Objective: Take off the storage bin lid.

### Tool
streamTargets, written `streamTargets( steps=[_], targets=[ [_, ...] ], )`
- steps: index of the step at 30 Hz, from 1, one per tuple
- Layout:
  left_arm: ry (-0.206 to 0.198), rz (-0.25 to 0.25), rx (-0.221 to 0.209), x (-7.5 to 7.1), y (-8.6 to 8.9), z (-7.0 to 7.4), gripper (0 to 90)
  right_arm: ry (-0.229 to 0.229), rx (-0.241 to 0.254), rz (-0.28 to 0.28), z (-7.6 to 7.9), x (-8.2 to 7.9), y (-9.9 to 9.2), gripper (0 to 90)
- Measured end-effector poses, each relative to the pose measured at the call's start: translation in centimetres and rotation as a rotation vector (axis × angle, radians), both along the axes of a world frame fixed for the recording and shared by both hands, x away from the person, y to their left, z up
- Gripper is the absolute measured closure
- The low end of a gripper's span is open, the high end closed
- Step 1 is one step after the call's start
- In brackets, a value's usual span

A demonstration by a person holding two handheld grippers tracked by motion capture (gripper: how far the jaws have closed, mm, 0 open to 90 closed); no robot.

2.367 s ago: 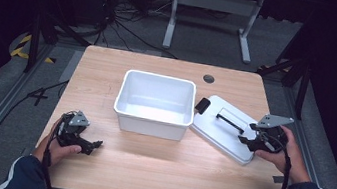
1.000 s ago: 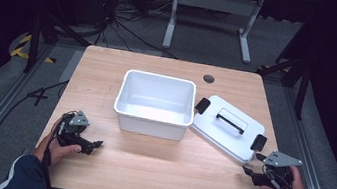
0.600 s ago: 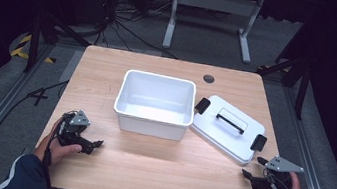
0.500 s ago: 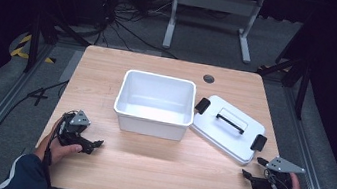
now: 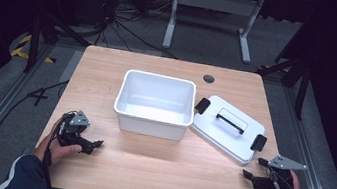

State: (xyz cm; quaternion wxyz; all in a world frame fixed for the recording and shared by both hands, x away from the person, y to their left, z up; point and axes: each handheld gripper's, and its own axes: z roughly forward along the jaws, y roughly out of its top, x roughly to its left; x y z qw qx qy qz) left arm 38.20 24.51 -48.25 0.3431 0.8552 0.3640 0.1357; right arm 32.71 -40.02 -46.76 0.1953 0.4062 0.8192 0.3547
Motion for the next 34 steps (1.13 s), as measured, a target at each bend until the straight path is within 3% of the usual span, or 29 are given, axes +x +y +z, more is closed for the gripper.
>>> streamTargets(
  steps=[28,30,34],
  targets=[
    [0.006,-0.010,-0.001,0.13,0.01,0.00,0.1,0.000,0.000,0.003,0.00,0.05,-0.02,18.1],
    [-0.012,-0.015,0.008,0.24,0.06,0.01,0.1,-0.001,0.001,0.003,-0.01,0.05,-0.02,18.2],
    [-0.011,-0.012,0.007,0.22,0.03,0.01,0.1,-0.001,0.000,0.003,-0.01,0.05,-0.02,18.2]
  ],
)
